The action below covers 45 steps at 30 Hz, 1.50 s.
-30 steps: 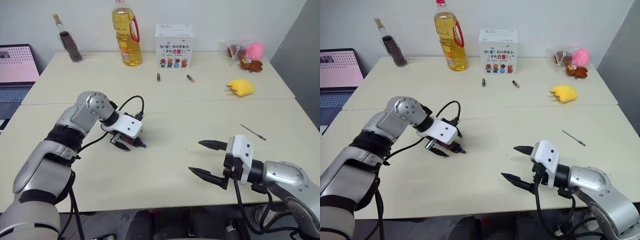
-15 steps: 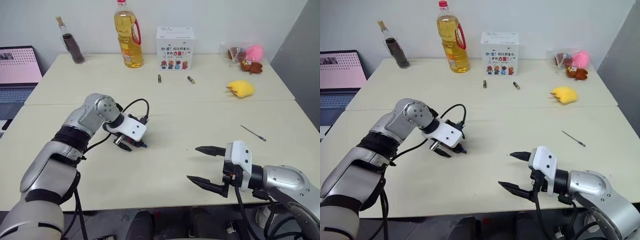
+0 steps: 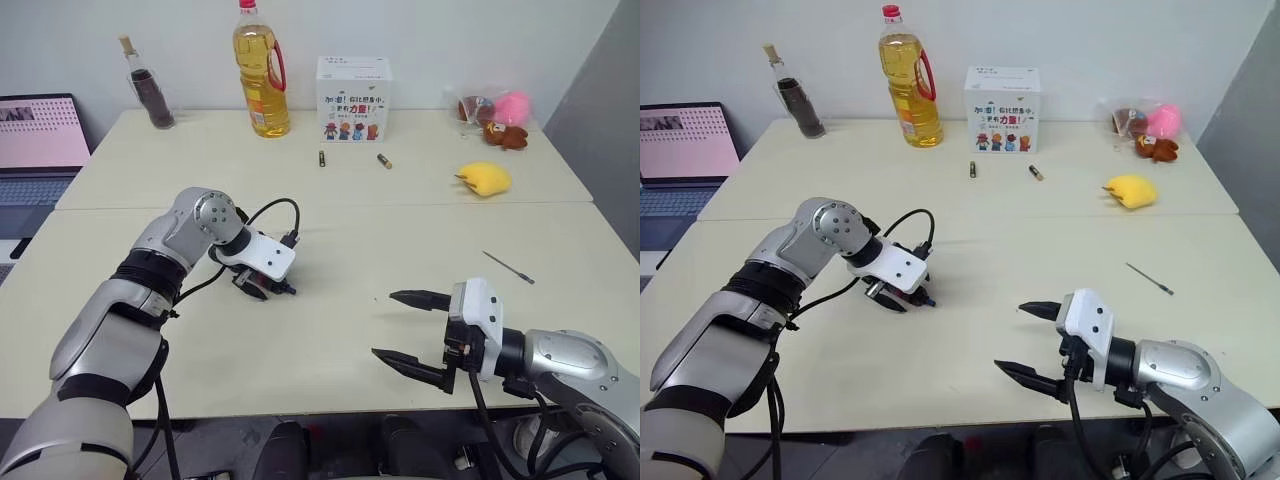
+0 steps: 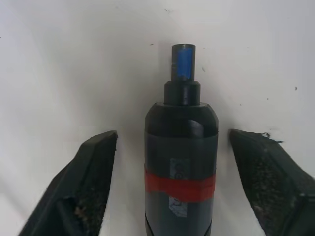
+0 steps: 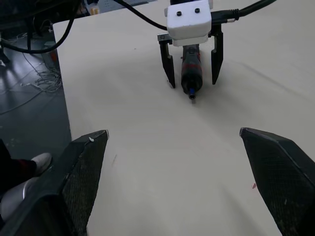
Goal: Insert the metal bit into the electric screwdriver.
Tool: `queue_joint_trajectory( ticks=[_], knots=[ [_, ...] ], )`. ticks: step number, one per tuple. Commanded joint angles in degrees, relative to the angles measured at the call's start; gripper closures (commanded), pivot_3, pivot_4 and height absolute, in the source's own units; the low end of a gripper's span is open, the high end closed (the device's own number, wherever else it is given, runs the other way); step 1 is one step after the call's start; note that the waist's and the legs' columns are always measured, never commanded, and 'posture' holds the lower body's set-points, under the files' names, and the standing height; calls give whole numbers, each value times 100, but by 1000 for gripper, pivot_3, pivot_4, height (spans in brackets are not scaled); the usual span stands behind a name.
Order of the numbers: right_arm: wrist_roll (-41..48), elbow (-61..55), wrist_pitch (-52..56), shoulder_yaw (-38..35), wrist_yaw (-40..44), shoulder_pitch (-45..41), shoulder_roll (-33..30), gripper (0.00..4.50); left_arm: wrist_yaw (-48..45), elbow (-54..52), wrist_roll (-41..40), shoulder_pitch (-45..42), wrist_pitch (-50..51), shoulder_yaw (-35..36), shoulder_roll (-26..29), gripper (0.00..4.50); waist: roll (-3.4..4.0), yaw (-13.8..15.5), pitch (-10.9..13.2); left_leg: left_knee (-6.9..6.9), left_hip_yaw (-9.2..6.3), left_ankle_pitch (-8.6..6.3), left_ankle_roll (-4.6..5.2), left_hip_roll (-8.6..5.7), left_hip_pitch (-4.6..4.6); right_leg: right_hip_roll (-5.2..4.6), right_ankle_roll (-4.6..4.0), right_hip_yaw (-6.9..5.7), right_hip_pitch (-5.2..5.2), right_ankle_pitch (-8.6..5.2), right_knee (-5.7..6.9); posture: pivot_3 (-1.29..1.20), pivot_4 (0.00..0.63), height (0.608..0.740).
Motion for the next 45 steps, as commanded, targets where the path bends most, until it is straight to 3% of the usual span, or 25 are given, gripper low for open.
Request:
queue_joint_trajectory(
  ticks=[1, 7, 14, 20, 24, 26, 29, 33, 38, 41, 45],
  knots=[
    [105, -178, 19, 31, -56, -148, -14, 0, 21, -91, 149, 38, -98, -95, -132, 1669, 0, 25, 0, 0, 1, 0, 0, -1, 0, 0, 0, 1, 0, 0, 0, 0, 150, 740],
    [223, -173, 121, 34, -133, -278, -11, 0, 237, 23, 627, -116, -329, -254, -116, 2834, -2, 75, -3, 1, 2, 0, 0, -4, 1, -3, 0, 1, 2, 0, 0, 0, 150, 740],
    [238, -169, 168, 63, -188, -320, -1, 0, 171, 99, 413, -167, -176, -62, -237, 2860, 3, 71, -7, 0, 1, 0, 1, -1, 5, 0, 0, 1, 2, 0, 2, 0, 150, 740],
    [220, -101, 169, -50, -150, -262, -90, 0, -571, -114, -1405, -797, 2272, 1306, -558, 2861, -20, 73, 7, 2, -3, 0, 1, -1, -20, -1, 0, -10, -11, 0, -2, 0, 150, 740],
    [230, 125, 114, -138, -116, -338, -84, 0, -590, -704, -2982, -1043, 4210, 2192, -331, 2861, -30, 11, 12, 13, -24, 1, 0, 1, -61, -2, 0, -50, -31, 0, -11, 0, 150, 740],
    [191, 348, 52, -132, -46, -425, -68, 0, -404, -1210, -3410, -808, 4985, 2602, -392, 2861, -29, -71, 12, 8, -25, 0, 0, 4, -57, -3, 0, -50, -31, 0, -12, 0, 150, 740],
    [-161, 876, -238, 20, 11, -617, -3, 0, 688, -2069, -3942, -239, 5764, 3202, -868, 2861, -18, -105, 5, 3, -30, 0, 0, 8, -43, -3, -2, -48, -27, -2, -6, 0, 150, 740],
    [-1295, 1585, -957, 343, -344, -811, 52, 0, 2040, -3132, -4328, 534, 5833, 3695, -1754, 2861, -20, -83, 7, 5, -50, 1, -1, 7, -27, -6, -3, -24, -13, -2, 1, 0, 150, 740],
    [-1538, 2047, -1238, 87, -716, -859, 480, 0, 3343, -3875, -4168, 1511, 5123, 3639, -2750, 2861, -22, -58, 6, 8, -51, 3, -4, 10, -47, -16, -3, -18, -26, -1, -2, 0, 150, 740],
    [-1718, 2116, -1318, 24, -765, -807, 506, 0, 3593, -4276, -3996, 2060, 4826, 3425, -2847, 2861, -22, -54, 6, 6, -40, 3, -4, 8, -42, -27, -1, -3, -26, 0, -3, 0, 150, 740],
    [-1904, 2330, -1317, -79, -844, -777, 497, 0, 3631, -4649, -3784, 2686, 4616, 3157, -2527, 2861, -21, -77, 6, -1, -18, 2, -2, 6, -19, -17, -1, 19, -25, 0, 3, 0, 150, 740]
  ],
)
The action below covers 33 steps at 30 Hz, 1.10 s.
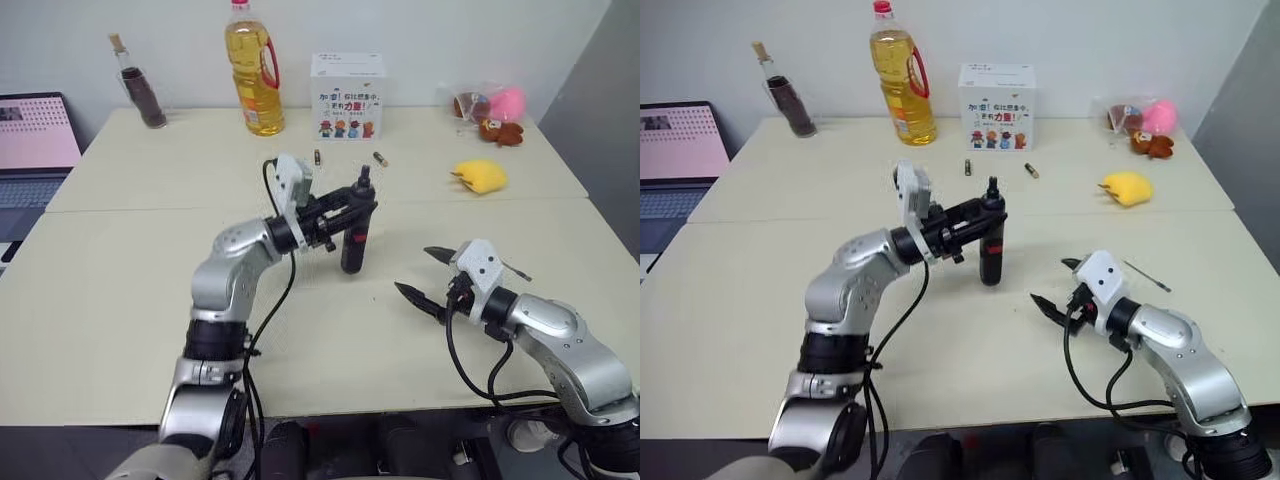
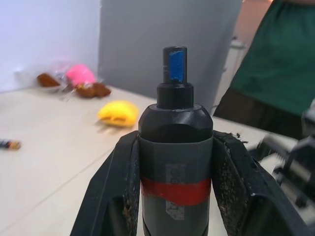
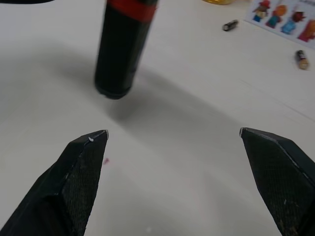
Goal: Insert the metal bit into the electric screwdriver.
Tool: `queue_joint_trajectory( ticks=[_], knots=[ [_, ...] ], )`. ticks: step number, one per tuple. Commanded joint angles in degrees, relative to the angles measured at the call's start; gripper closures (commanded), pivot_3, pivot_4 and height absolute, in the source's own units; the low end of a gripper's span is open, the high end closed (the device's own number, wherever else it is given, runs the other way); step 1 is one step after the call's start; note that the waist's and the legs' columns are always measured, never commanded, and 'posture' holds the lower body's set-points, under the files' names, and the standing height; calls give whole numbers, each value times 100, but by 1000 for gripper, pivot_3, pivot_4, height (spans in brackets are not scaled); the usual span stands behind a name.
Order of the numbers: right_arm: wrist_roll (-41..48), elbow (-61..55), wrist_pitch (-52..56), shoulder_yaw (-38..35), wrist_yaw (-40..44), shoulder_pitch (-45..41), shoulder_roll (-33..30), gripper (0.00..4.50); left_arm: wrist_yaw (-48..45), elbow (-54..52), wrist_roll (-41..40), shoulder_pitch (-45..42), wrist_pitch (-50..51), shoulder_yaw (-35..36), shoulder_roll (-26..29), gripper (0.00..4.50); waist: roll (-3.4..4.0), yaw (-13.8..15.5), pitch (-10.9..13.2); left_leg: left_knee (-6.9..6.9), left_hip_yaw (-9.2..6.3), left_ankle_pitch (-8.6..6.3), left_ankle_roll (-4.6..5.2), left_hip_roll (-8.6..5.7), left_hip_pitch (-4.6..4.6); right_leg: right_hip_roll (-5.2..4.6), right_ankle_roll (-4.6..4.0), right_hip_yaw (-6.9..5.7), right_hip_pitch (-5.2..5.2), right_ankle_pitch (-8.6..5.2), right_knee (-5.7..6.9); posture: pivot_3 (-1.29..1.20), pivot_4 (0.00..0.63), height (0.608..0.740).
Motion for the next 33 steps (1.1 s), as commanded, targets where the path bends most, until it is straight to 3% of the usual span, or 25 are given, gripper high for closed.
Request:
queue_joint_trajectory(
  ticks=[1, 11, 19, 24, 28, 33],
  knots=[
    [-281, 182, -136, -206, -143, -43, -43, 0, -5, -615, 76, 349, -264, -151, 348, 2861, 0, 1, 0, -4, 2, 0, 0, 0, 4, 3, 0, 2, 1, 0, 0, 0, 150, 740],
    [-866, 937, -141, -458, -73, -285, -510, 0, -161, -824, -96, 903, -163, -217, 1041, 2861, 2, -1, -2, -9, 15, -1, 1, -1, 27, 3, 0, 12, 17, 0, -3, 0, 150, 740],
    [-1204, 1936, -309, -539, 192, -733, -1042, 0, -19, -805, -187, 892, -225, -239, 1130, 2861, 3, -9, -2, -13, 18, -1, 2, -1, 32, 8, 0, 15, 18, 0, -4, 0, 150, 740],
    [-1367, 2978, -351, -145, 1125, -1449, -1625, 0, -101, -816, -240, 827, -157, -255, 1297, 2861, 4, -17, -2, -13, 24, -1, 2, -3, 35, 9, 0, 19, 18, 0, -4, 0, 150, 740],
    [-1314, 4137, 165, 317, 2174, -2605, -1736, 0, -200, -824, -282, 775, -105, -359, 1430, 2861, 5, -49, -2, -17, 25, -2, 3, 1, 40, 14, -1, 20, 19, 0, -7, 0, 150, 740],
    [-1931, 5703, -119, 1101, 3305, -3828, -1962, 0, -279, -837, -349, 712, -53, -423, 1535, 2861, 8, -24, -2, -19, 25, -2, 3, 1, 38, 12, -2, 17, 17, 0, -8, 0, 150, 740]
  ],
)
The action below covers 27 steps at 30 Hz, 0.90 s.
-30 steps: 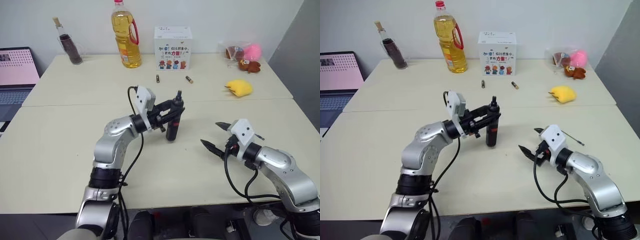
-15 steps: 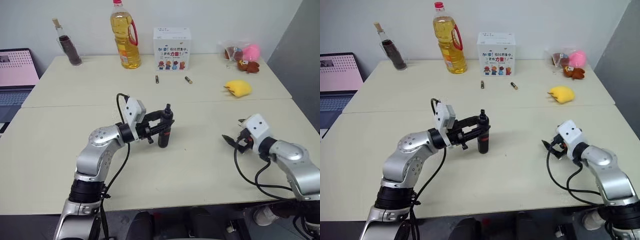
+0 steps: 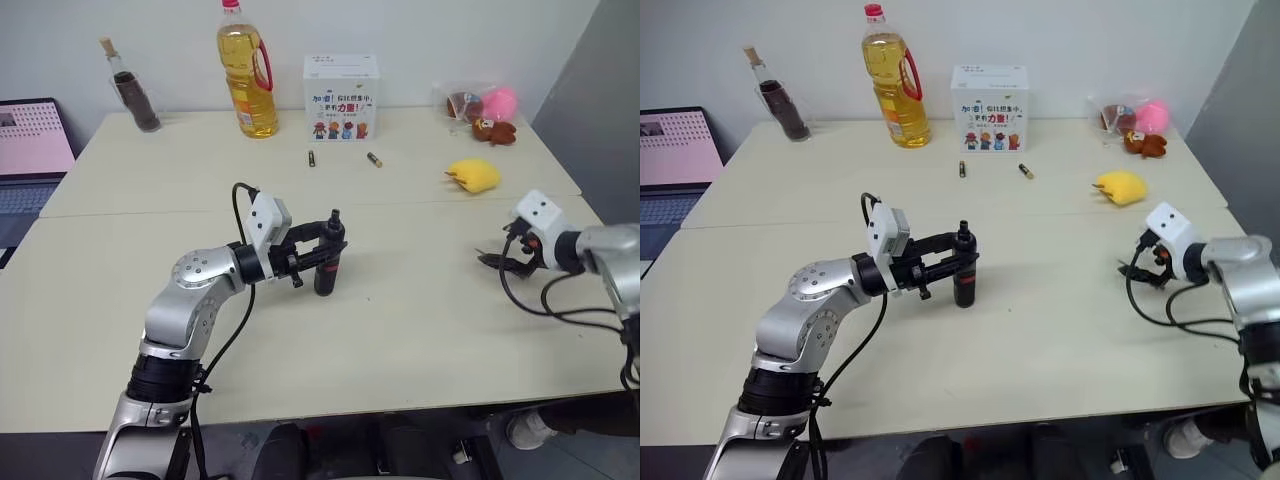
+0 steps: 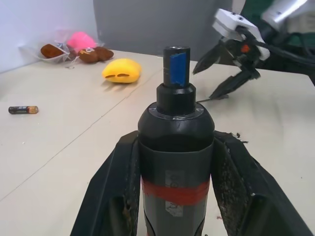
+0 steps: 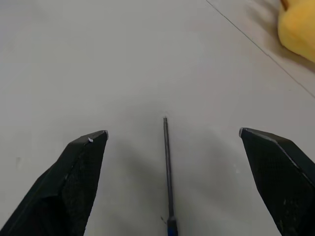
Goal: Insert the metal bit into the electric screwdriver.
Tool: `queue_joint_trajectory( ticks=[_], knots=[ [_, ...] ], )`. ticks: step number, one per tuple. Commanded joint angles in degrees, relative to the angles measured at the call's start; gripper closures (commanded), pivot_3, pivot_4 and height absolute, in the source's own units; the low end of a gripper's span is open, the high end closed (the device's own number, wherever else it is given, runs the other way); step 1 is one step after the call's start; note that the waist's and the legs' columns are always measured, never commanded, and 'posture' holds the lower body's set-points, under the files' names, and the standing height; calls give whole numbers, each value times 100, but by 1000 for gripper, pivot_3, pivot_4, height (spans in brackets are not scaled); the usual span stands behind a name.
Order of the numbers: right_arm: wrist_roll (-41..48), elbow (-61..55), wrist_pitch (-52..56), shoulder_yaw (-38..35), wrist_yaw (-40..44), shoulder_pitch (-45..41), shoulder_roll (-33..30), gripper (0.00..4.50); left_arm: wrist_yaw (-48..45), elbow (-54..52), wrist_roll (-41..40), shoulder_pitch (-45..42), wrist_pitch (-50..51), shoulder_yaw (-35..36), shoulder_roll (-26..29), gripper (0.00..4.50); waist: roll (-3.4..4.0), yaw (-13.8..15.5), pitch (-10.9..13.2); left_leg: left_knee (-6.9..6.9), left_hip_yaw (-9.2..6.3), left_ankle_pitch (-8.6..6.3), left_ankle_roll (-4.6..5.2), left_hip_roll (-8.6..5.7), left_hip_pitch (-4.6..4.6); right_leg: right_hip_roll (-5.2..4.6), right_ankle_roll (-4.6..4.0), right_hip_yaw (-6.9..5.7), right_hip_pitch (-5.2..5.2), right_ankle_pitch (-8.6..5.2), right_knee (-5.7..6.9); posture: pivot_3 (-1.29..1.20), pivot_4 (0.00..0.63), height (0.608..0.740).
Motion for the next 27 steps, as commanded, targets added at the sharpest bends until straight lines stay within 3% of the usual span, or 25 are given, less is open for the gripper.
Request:
queue_joint_trajectory(
  ticks=[1, 11, 27],
  knots=[
    [-559, 1137, -298, 595, 1139, -865, -307, 0, -89, -28, -28, -30, 113, -40, 174, 2861, 0, 10, 0, 0, -1, 0, 0, 1, -2, -2, 0, 0, -1, 0, -3, 0, 150, 740],
    [-1455, 3165, -535, 1399, 2272, -2231, 110, 0, -19, -296, -136, 163, 309, -75, 301, 2861, 1, -6, 0, -2, 1, 0, 0, 3, -1, -7, 0, 2, -1, 0, -6, 0, 150, 740],
    [-2087, 4445, -1121, 1435, 1601, -2511, 922, 0, 271, -695, -235, 516, 378, -67, 301, 2861, 3, 3, -3, 1, 1, 0, -1, 7, 0, -18, 0, 4, 2, 0, -4, 0, 150, 740]
  ],
)
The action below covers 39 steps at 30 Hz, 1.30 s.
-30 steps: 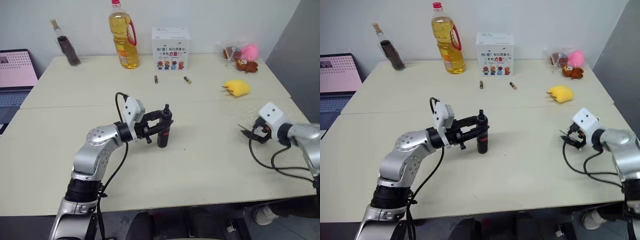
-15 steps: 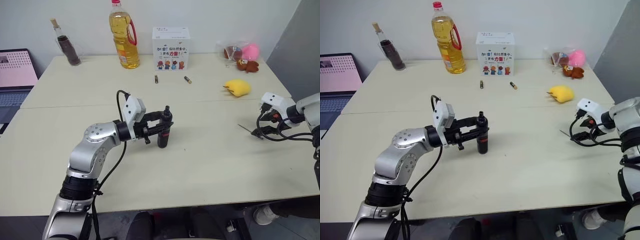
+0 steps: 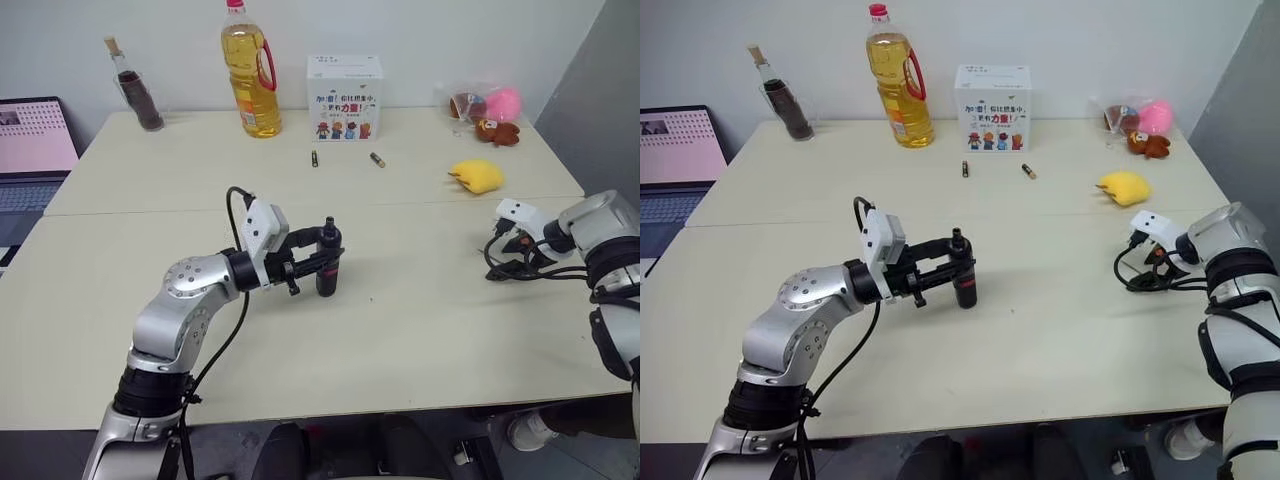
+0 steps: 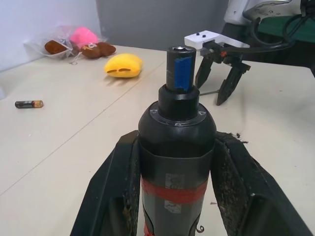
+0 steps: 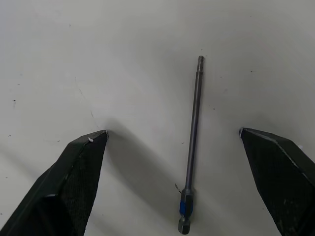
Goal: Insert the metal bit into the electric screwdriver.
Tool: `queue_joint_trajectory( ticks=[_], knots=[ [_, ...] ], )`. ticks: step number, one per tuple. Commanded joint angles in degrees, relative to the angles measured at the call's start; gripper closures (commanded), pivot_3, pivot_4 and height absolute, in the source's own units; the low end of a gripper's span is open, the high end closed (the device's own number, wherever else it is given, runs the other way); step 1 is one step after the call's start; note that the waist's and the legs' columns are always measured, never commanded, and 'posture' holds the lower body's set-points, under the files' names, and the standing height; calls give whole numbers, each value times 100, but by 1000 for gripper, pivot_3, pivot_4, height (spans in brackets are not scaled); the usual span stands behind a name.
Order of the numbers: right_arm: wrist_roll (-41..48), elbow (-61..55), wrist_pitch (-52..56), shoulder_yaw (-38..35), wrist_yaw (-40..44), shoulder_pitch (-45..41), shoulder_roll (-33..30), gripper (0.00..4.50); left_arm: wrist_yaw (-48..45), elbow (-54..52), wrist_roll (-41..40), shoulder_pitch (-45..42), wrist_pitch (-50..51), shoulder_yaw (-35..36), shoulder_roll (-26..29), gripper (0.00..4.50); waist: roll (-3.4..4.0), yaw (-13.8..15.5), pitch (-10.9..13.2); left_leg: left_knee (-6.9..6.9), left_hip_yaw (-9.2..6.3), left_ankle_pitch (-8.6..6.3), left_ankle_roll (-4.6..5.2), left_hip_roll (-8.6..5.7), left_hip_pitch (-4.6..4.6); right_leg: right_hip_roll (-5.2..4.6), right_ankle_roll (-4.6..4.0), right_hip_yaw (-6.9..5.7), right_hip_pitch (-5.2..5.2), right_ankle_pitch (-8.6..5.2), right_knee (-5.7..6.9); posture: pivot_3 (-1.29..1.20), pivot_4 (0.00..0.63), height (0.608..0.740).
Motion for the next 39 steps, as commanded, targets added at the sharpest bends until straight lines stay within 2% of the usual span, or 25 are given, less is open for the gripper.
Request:
queue_joint_trajectory(
  ticks=[1, 8, 12, 17, 19, 23, 29, 36, 39],
  knots=[
    [-206, 306, -231, -6, -117, -73, -6, 0, -10, -147, -48, 191, 154, -65, 92, 2861, -1, -2, -2, 0, 0, 0, 0, 0, 0, 0, 0, 0, 1, 0, 0, 0, 150, 740],
    [-337, 565, -487, -36, -218, -93, -77, 0, 73, -302, -91, 375, 166, -41, 160, 2861, 1, 9, -3, 1, 0, 0, 0, 0, 1, -5, 0, 0, 3, 0, -1, 0, 150, 740],
    [-310, 577, -453, -63, -160, -69, 45, 714, 85, -266, -67, 318, 124, -80, 173, 2861, -1, 6, -6, 3, 0, 0, 0, -1, 2, -8, 1, 0, 6, 0, -1, 0, 150, 740],
    [-336, 620, -441, -74, -114, -46, 37, 1871, 98, -287, -77, 326, 129, -76, 187, 2861, 0, 3, -8, 3, 0, 0, 0, -1, 3, -7, 1, 0, 6, 1, -1, 0, 150, 740],
    [-350, 641, -472, -77, -132, -20, 12, 2166, 111, -320, -82, 344, 139, -75, 191, 2861, 0, 3, -8, 3, 0, 0, 0, -1, 3, -7, 1, 0, 7, 1, -1, 0, 150, 740],
    [-397, 701, -534, -86, -245, 11, -33, 3189, 137, -372, -78, 392, 147, -76, 201, 2861, 0, 4, -8, 2, 0, 0, 0, -1, 3, -7, 1, 0, 7, 1, -1, 0, 150, 740],
    [-466, 751, -671, -84, -308, 47, -85, 4437, 144, -358, -75, 354, 152, -88, 216, 2861, -1, 10, -9, 3, -1, 0, 0, -2, 3, -8, 1, 0, 8, 1, -2, 0, 150, 740],
    [-297, 648, -777, -310, -163, -20, -71, 4437, 121, -349, -88, 320, 150, -97, 245, 2861, -1, 13, -8, 3, -1, 0, 0, -2, 2, -8, 1, -1, 9, 0, -2, 0, 150, 740],
    [368, 225, -503, -910, 488, -273, 13, 4437, 163, -318, -110, 274, 98, -32, 211, 2861, 5, 8, -4, 2, 0, 0, 0, -1, 2, -8, 1, 0, 6, 0, -2, 0, 150, 740]
  ],
)
